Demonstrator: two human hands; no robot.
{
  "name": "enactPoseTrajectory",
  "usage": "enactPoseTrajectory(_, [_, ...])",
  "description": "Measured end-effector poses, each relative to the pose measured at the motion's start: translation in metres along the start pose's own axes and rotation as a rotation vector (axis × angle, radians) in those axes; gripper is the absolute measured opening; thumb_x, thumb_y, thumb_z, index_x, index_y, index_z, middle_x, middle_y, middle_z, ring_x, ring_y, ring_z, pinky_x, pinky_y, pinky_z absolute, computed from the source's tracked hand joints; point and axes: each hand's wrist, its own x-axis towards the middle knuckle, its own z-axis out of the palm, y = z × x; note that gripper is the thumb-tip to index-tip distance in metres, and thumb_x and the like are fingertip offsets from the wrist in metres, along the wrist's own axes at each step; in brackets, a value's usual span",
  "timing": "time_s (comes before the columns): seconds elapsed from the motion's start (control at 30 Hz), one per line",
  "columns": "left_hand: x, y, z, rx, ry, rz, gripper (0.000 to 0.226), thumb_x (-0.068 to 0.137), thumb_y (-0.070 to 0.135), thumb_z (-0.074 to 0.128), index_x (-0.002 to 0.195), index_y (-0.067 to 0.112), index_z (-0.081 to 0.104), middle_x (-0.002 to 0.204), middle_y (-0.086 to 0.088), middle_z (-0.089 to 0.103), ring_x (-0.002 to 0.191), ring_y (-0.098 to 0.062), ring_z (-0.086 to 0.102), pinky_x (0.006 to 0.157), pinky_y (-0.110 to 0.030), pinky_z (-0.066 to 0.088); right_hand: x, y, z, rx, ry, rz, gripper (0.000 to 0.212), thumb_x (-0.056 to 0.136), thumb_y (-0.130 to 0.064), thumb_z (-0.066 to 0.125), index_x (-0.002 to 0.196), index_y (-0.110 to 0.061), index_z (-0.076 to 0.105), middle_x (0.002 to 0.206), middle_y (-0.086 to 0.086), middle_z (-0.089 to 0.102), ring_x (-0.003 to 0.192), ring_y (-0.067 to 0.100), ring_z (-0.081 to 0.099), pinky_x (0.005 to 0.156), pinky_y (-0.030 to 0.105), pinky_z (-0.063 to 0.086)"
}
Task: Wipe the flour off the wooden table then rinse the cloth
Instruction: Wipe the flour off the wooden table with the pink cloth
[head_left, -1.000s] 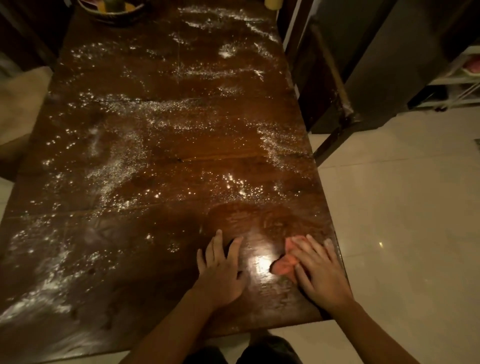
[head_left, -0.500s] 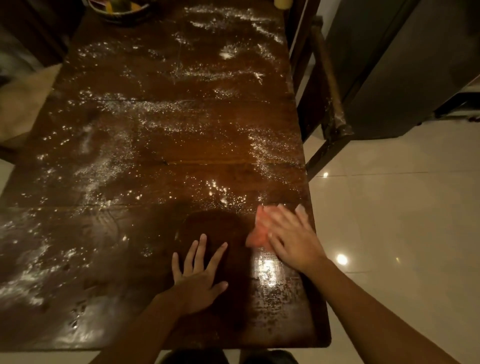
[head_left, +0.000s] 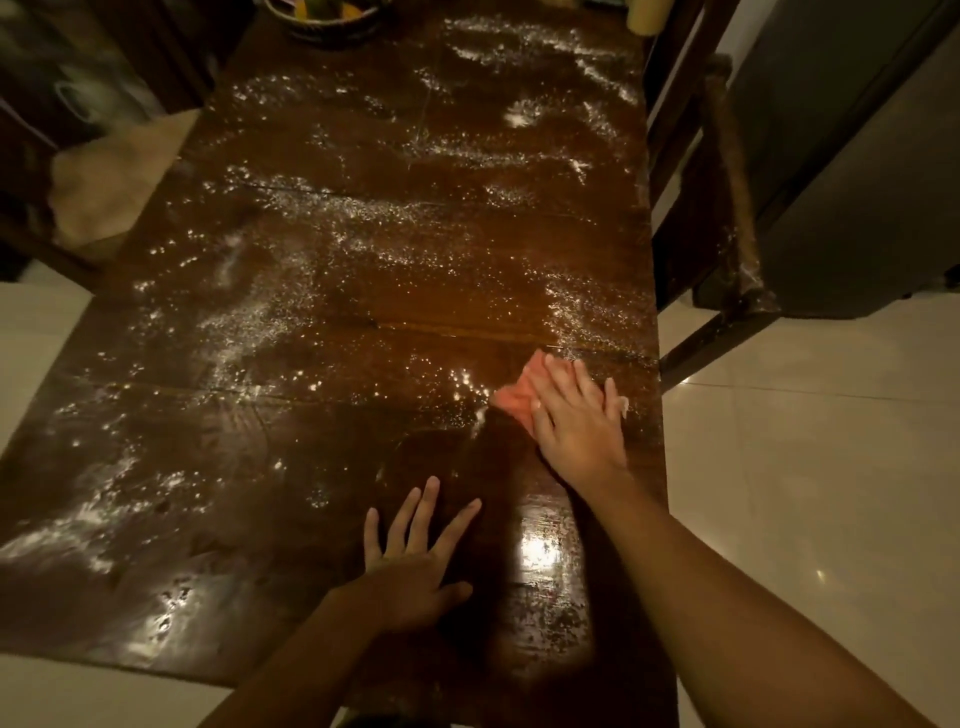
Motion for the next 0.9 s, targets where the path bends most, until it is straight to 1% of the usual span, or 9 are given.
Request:
enactPoseTrajectory(0.1, [0.000,-0.001,0.000,-0.027,0.003,0.006,0.092,0.092,0.067,0.044,0.118,0.067,-0.044,0.129,0.009,-0.066,0.121,-0.015,-0.057,0.105,-0.064,-0.024,0.017,-0.049,0.008,0.022,-0.004,0.087,0.053,0.105,-0.045,0.015,0.157,-0.038,0.005,0.167,-0.008,-0.005,0.152,0.028,-0.012,0.121,0.059,-0.005])
enactPoseTrajectory(0.27, [-0.001,-0.001,0.000,-0.038,0.018,0.004,0.090,0.093,0.064,0.044,0.122,0.067,-0.042,0.135,0.006,-0.062,0.130,-0.018,-0.050,0.106,-0.064,-0.024,0.016,-0.056,0.006,-0.093,-0.178,-0.579,0.051,0.105,-0.045,0.025,0.155,-0.046,0.013,0.165,-0.020,0.003,0.152,0.017,-0.014,0.120,0.056,-0.011])
enactPoseTrajectory(0.37, [-0.002,0.001,-0.002,-0.046,-0.001,0.020,0.088,0.094,0.062,0.043,0.129,0.064,-0.038,0.139,0.005,-0.059,0.131,-0.019,-0.049,0.106,-0.064,-0.025,0.039,-0.049,0.005,0.015,-0.021,-0.221,0.052,0.104,-0.045,0.031,0.154,-0.043,0.019,0.164,-0.015,0.021,0.152,0.016,-0.010,0.117,0.057,-0.015])
enactPoseTrajectory(0.47, [-0.001,0.000,-0.006,-0.053,-0.026,0.023,0.090,0.094,0.059,0.045,0.133,0.061,-0.036,0.140,0.003,-0.059,0.130,-0.020,-0.049,0.107,-0.066,-0.025,0.050,-0.091,0.010,0.145,0.097,0.049,0.051,0.105,-0.036,0.036,0.155,-0.029,0.026,0.165,-0.001,0.022,0.154,0.020,0.005,0.122,0.057,0.002])
enactPoseTrajectory(0.53, [0.000,0.001,-0.006,-0.048,-0.027,0.016,0.090,0.094,0.058,0.045,0.135,0.060,-0.035,0.139,0.003,-0.059,0.130,-0.020,-0.049,0.107,-0.066,-0.025,0.040,-0.116,0.021,0.176,0.059,-0.200,0.046,0.105,-0.032,0.036,0.151,-0.025,0.037,0.165,0.001,0.022,0.153,0.021,0.013,0.122,0.058,0.010])
enactPoseTrajectory(0.67, [0.000,0.001,-0.003,-0.057,0.002,0.029,0.087,0.093,0.059,0.045,0.141,0.057,-0.028,0.142,0.003,-0.056,0.131,-0.020,-0.048,0.106,-0.065,-0.025,0.049,-0.100,0.009,0.003,-0.277,-0.832,0.046,0.105,-0.034,0.038,0.150,-0.040,0.034,0.163,-0.016,0.013,0.152,0.008,0.007,0.123,0.051,-0.003])
enactPoseTrajectory(0.77, [-0.001,-0.002,-0.002,-0.077,0.007,0.058,0.086,0.094,0.060,0.043,0.138,0.059,-0.031,0.142,0.003,-0.056,0.132,-0.021,-0.048,0.105,-0.068,-0.024,0.096,-0.095,0.001,-0.014,-0.170,-0.579,0.048,0.106,-0.039,0.032,0.153,-0.045,0.023,0.164,-0.016,0.014,0.153,0.011,0.009,0.122,0.051,-0.003])
enactPoseTrajectory(0.83, [0.000,-0.002,-0.002,-0.089,0.013,0.067,0.087,0.094,0.059,0.043,0.136,0.060,-0.033,0.142,0.003,-0.057,0.132,-0.022,-0.048,0.104,-0.069,-0.025,0.115,-0.111,0.008,0.061,-0.035,-0.277,0.050,0.107,-0.039,0.025,0.156,-0.036,0.019,0.166,-0.010,0.011,0.154,0.016,0.007,0.122,0.054,-0.001])
enactPoseTrajectory(0.9, [0.001,-0.001,-0.002,-0.093,0.009,0.057,0.089,0.094,0.057,0.045,0.132,0.063,-0.036,0.142,0.003,-0.057,0.132,-0.022,-0.048,0.104,-0.069,-0.025,0.116,-0.141,0.021,0.070,0.038,-0.172,0.052,0.106,-0.035,0.026,0.157,-0.028,0.021,0.167,-0.004,0.009,0.154,0.020,0.004,0.121,0.055,-0.002])
